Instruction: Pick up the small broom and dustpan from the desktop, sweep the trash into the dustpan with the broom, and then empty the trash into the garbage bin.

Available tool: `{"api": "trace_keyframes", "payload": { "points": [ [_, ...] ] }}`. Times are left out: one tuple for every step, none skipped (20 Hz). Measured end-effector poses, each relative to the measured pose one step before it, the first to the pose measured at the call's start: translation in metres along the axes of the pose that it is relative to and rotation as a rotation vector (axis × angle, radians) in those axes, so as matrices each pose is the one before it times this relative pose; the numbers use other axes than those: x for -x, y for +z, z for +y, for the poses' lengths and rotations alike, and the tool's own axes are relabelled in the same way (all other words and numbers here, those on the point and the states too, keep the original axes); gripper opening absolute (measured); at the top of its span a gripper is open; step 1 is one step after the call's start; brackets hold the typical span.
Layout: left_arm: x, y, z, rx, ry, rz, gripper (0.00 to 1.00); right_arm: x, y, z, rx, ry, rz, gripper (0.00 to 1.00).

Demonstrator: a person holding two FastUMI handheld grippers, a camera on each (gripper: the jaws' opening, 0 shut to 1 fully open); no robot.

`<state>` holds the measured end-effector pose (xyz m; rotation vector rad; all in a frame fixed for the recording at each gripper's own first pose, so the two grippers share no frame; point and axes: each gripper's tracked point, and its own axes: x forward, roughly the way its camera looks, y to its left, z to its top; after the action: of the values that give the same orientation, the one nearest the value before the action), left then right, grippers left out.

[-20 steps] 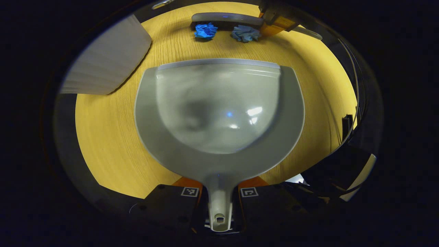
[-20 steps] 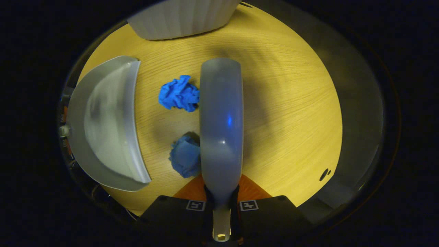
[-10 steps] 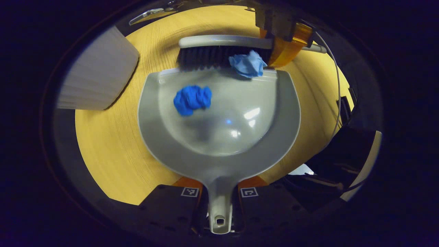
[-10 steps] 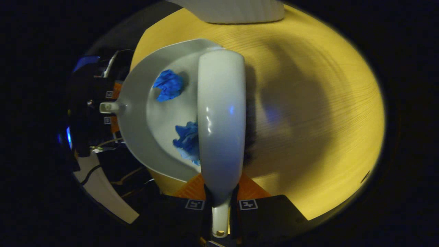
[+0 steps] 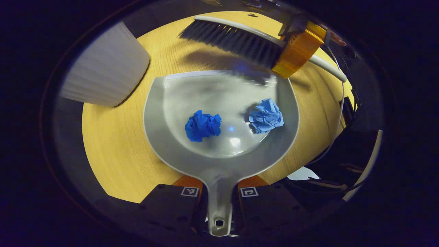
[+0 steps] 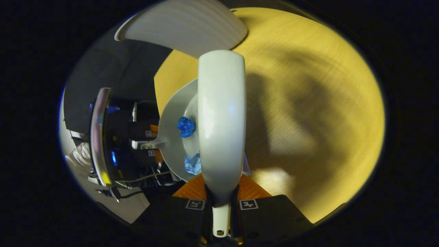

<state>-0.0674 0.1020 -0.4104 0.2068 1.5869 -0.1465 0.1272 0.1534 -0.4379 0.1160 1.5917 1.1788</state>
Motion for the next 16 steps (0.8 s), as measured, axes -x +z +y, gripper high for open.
{"api": "trace_keyframes", "payload": {
  "points": [
    [0.00457, 0.00012, -0.00064, 0.00962, 0.00473, -0.02538, 0.28, 0.00681, -0.00014, 0.00247, -0.02016, 0.00538, -0.06357, 0.21],
    [0.00073, 0.00081, 0.00092, -0.00262, 0.00426, -0.03690, 0.28, 0.00760, -0.00119, -0.00188, -0.01934, 0.00435, -0.06032, 0.22],
    [0.00445, 0.00311, -0.00029, -0.01167, 0.00990, -0.04218, 0.28, 0.00984, 0.00029, -0.00283, -0.01946, -0.00177, -0.06482, 0.22],
    [0.00080, 0.00001, 0.00062, -0.01556, 0.01256, -0.03966, 0.28, 0.01245, 0.00351, 0.00135, -0.01635, 0.01092, -0.07010, 0.21],
    [0.00311, 0.00045, 0.00203, -0.01228, 0.01362, -0.03876, 0.28, 0.01607, 0.00342, -0.00017, -0.01076, 0.02577, -0.07390, 0.21],
    [0.00175, 0.00180, 0.00242, -0.00582, 0.01282, -0.03755, 0.28, 0.01474, 0.00701, -0.00060, -0.00562, 0.02047, -0.06911, 0.21],
    [0.00268, 0.00467, 0.00040, 0.00178, 0.00923, -0.03369, 0.28, 0.00993, 0.00316, -0.00033, -0.00014, 0.02002, -0.06801, 0.21],
    [0.00185, 0.00773, -0.00018, 0.00842, 0.00792, -0.03590, 0.28, 0.00992, 0.00473, 0.00186, -0.00400, 0.02496, -0.05765, 0.21],
    [0.00035, 0.00789, -0.00056, 0.01344, 0.00458, -0.03844, 0.28, 0.01293, 0.00483, -0.00049, 0.00033, 0.01878, -0.06227, 0.21],
    [0.00423, 0.00722, -0.00032, 0.01237, 0.00682, -0.03575, 0.28, 0.01096, 0.00621, -0.00198, 0.00079, 0.01980, -0.05271, 0.21],
    [0.00565, 0.00962, 0.00491, 0.00771, 0.01268, -0.03807, 0.28, 0.00964, 0.00300, -0.00292, -0.00110, 0.01838, -0.05103, 0.21],
    [0.00978, 0.01398, 0.00918, 0.00043, 0.01833, -0.03820, 0.28, 0.00928, 0.00234, -0.00428, -0.00277, 0.01694, -0.04235, 0.21],
    [0.00475, 0.01039, 0.00831, -0.00358, 0.02178, -0.03499, 0.28, 0.00692, -0.00108, -0.00151, -0.01027, 0.01933, -0.03099, 0.21],
    [0.00409, 0.00734, 0.00953, -0.00009, 0.02119, -0.03789, 0.28, 0.00586, 0.00035, -0.00529, -0.00648, 0.00560, -0.02911, 0.21],
    [-0.00073, 0.00352, 0.00315, 0.01054, 0.01852, -0.03223, 0.28, 0.00172, 0.00033, -0.00334, 0.00111, -0.00389, -0.02372, 0.21],
    [-0.00061, 0.00593, 0.00602, 0.01109, 0.02335, -0.03214, 0.28, 0.00391, -0.00182, -0.00794, -0.00161, -0.01316, -0.01148, 0.21]
  ]
}}
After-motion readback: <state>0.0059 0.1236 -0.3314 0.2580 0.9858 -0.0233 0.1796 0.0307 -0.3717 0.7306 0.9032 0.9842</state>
